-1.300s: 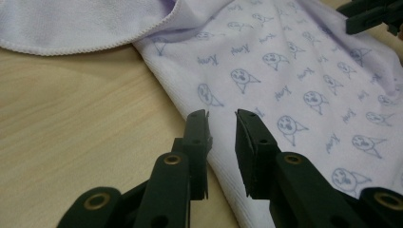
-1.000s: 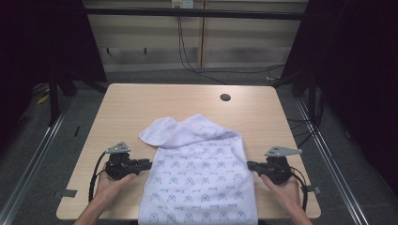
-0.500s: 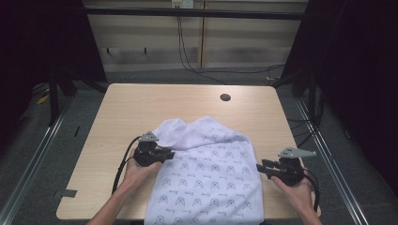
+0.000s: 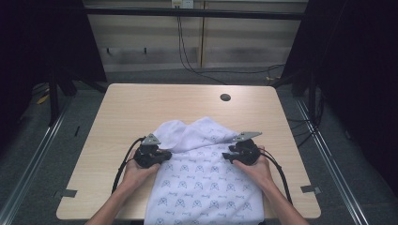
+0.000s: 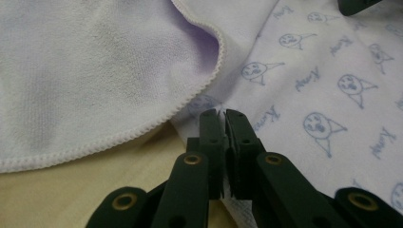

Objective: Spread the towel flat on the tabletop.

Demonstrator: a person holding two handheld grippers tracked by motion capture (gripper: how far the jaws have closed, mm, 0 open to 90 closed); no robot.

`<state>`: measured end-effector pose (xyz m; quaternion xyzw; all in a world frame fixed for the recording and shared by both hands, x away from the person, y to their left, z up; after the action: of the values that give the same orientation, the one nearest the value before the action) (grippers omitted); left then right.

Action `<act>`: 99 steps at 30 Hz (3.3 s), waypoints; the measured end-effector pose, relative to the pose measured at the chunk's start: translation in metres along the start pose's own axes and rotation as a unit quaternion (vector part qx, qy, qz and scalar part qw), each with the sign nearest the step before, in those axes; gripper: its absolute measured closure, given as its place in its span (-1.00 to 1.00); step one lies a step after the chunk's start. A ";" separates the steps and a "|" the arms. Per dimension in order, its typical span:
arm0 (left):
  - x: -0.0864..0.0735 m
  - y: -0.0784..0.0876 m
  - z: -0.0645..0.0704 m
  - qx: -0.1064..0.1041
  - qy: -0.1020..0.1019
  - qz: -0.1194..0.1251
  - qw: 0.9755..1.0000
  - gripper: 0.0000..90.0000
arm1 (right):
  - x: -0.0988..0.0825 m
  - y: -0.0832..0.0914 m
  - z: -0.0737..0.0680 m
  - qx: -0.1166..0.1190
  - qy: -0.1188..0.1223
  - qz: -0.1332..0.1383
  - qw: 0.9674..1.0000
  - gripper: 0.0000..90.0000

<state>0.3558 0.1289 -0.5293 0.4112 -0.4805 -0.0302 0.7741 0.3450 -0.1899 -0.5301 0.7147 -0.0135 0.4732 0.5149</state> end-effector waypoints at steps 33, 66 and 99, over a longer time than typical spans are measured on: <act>-0.029 0.036 0.017 -0.047 0.021 -0.010 0.999 0.75 | 0.025 -0.009 -0.024 0.070 0.018 0.020 0.997 0.20; -0.038 0.058 -0.013 -0.048 0.054 0.027 0.997 0.27 | 0.012 0.033 0.019 0.001 -0.030 0.074 0.997 0.94; 0.079 0.152 -0.029 -0.013 0.069 0.207 0.976 0.98 | 0.091 0.120 0.041 -0.024 -0.032 0.228 0.973 0.94</act>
<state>0.3669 0.2121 -0.3768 0.2937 -0.5005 0.1525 0.8000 0.3617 -0.2346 -0.3820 0.6952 -0.2037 0.5543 0.4098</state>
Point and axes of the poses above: each handheld gripper's, and its own axes: y roughly backward along the jaws, x roughly out of its top, z roughly to its right, the point moved 4 cm from there along -y, roughly forward along the jaws, and after that the axes turned 2 degrees about y, right-handed, at the moved point
